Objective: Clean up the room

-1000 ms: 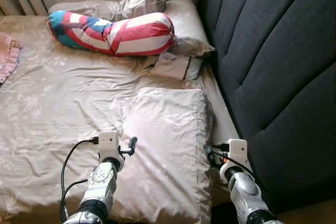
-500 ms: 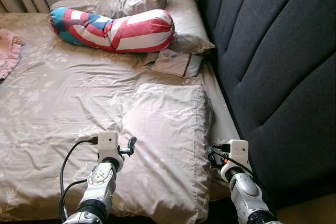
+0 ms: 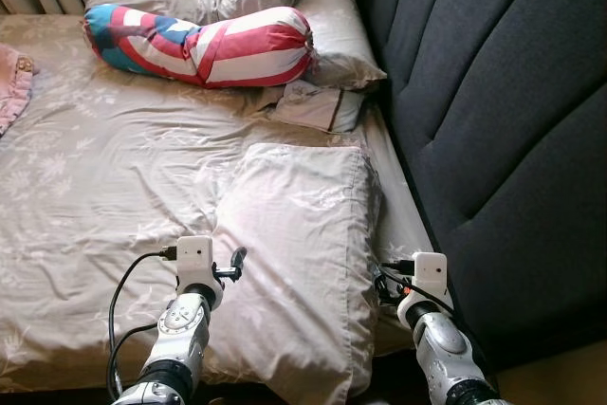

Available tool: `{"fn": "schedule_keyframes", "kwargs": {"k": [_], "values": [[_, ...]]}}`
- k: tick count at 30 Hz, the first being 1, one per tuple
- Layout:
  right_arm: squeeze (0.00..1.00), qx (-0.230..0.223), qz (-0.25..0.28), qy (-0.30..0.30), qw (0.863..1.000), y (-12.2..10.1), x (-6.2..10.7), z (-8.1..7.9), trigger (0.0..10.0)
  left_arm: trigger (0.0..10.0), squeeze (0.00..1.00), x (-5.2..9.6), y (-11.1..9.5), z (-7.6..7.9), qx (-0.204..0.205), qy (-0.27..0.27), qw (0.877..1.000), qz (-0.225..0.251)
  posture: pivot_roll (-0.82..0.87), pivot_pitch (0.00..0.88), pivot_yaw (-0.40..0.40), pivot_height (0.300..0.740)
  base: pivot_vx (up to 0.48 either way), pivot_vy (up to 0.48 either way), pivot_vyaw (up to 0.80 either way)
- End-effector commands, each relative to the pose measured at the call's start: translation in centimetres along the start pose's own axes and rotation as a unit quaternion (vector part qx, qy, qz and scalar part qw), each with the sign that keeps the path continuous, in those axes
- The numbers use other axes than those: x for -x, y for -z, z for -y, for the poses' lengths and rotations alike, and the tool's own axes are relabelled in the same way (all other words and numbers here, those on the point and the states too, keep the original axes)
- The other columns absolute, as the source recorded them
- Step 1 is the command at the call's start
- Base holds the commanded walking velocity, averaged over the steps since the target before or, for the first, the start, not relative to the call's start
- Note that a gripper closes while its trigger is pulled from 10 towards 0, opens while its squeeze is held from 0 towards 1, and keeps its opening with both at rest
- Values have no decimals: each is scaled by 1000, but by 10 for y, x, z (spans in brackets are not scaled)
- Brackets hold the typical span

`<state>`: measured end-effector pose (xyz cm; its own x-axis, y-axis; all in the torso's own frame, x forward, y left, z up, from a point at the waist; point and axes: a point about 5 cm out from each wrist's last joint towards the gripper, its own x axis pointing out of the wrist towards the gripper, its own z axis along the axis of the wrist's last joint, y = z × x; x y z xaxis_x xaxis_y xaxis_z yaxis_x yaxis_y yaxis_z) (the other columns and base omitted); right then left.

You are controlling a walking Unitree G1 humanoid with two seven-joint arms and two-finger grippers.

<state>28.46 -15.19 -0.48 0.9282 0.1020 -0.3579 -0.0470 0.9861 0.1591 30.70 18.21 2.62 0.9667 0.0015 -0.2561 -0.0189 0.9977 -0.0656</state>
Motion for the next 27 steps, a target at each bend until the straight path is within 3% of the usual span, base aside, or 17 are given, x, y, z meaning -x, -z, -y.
{"fn": "schedule_keyframes", "kwargs": {"k": [1,27], "values": [[0,-1,-3,4,1000,3,2,2,10000,10000,0,1,4,0,-3,-1,1000,-9,-158,110,-89,666,0,0,0],[0,1,2,2,1000,1,1,0,10000,10000,0,1,4,2,6,4,1000,-11,-159,93,-83,666,0,0,0]]}}
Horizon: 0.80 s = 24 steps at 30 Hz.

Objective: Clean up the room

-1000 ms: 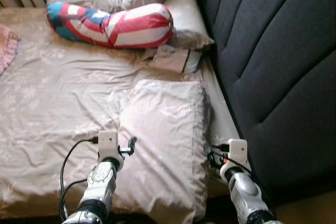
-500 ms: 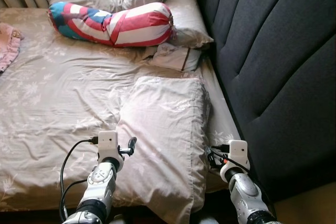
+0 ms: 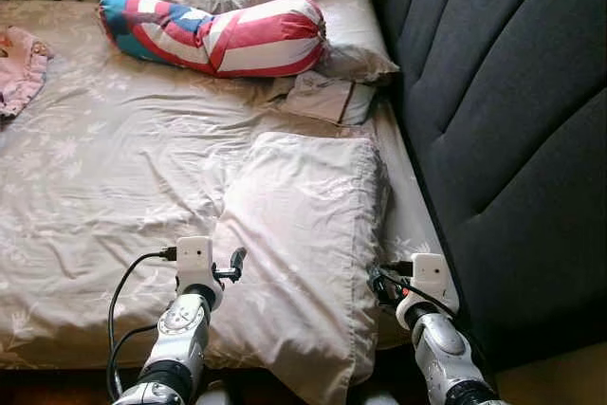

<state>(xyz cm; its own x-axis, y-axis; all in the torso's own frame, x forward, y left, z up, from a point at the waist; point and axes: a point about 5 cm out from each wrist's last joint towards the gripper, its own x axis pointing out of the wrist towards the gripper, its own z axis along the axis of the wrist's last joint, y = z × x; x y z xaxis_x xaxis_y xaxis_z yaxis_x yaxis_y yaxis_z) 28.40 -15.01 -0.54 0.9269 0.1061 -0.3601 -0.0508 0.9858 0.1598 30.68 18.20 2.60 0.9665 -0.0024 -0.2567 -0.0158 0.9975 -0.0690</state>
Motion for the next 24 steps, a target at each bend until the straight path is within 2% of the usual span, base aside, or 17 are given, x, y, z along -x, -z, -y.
{"fn": "schedule_keyframes", "kwargs": {"k": [1,24], "values": [[0,1,4,3,1000,0,1,2,10000,10000,0,1,4,2,4,2,1000,-10,-159,93,-83,666,0,0,0],[0,1,3,5,1000,0,0,1,10000,10000,0,0,4,2,3,3,1000,-11,-155,86,-86,653,0,0,0]]}}
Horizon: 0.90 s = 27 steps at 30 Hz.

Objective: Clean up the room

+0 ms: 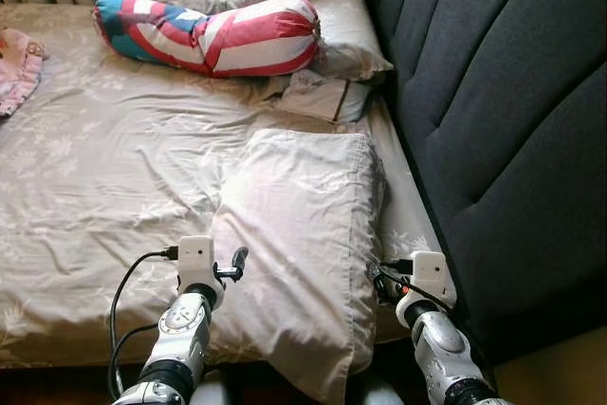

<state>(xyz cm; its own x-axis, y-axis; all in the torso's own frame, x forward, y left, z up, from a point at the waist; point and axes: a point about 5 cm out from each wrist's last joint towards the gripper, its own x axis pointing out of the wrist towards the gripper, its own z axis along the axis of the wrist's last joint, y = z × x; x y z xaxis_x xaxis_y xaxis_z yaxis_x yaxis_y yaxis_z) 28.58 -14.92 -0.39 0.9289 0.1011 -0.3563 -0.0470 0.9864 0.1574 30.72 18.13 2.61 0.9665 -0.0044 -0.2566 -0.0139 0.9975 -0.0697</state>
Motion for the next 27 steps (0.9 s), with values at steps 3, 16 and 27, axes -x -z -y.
{"fn": "schedule_keyframes", "kwargs": {"k": [3,16,27], "values": [[0,1,0,-2,1000,2,1,1,10000,10000,0,1,4,2,6,3,1000,-12,-156,87,-85,653,0,0,0],[0,12,5,-20,1000,1,2,-3,10000,10000,0,1,4,1,7,3,1000,-13,-154,86,-85,653,0,0,308],[0,15,6,-32,999,2,2,-6,10000,10000,0,1,4,2,6,5,1000,-13,-155,87,-85,653,0,0,0]]}}
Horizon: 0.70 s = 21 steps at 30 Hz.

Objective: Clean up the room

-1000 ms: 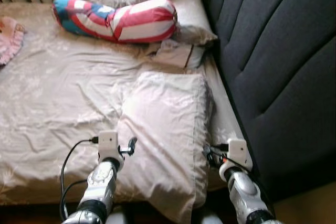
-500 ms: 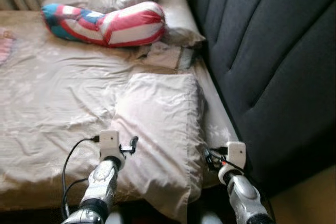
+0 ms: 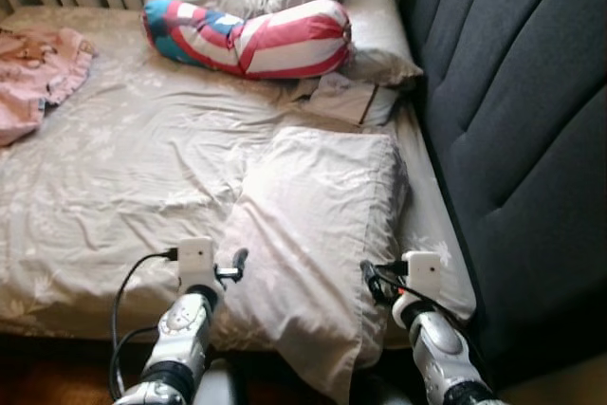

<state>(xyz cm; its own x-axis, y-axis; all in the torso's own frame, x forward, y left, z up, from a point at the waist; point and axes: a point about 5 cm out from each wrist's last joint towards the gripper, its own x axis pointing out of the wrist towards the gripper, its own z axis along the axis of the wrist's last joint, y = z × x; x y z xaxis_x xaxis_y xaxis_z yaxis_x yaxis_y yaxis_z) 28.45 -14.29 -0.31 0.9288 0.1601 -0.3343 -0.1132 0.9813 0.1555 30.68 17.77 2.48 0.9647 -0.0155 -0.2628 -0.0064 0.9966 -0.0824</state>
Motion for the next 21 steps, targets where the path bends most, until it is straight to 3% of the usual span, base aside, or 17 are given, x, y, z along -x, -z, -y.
{"fn": "schedule_keyframes", "kwargs": {"k": [1,8,12,21], "values": [[0,3,-1,-2,1000,1,1,0,10000,10000,0,1,3,-2,1,0,1000,-10,-155,87,-85,653,0,0,0],[0,5,1,-6,1000,1,1,0,10000,10000,0,1,3,-1,1,2,1000,-9,-156,88,-85,653,154,0,0],[0,3,1,-5,1000,1,1,-1,10000,10000,0,1,2,-1,1,2,1000,-8,-155,89,-85,653,292,0,703],[0,-15,5,4,1000,1,1,2,10000,10000,0,1,2,-1,1,2,1000,-8,-158,96,-85,653,307,0,0]]}}
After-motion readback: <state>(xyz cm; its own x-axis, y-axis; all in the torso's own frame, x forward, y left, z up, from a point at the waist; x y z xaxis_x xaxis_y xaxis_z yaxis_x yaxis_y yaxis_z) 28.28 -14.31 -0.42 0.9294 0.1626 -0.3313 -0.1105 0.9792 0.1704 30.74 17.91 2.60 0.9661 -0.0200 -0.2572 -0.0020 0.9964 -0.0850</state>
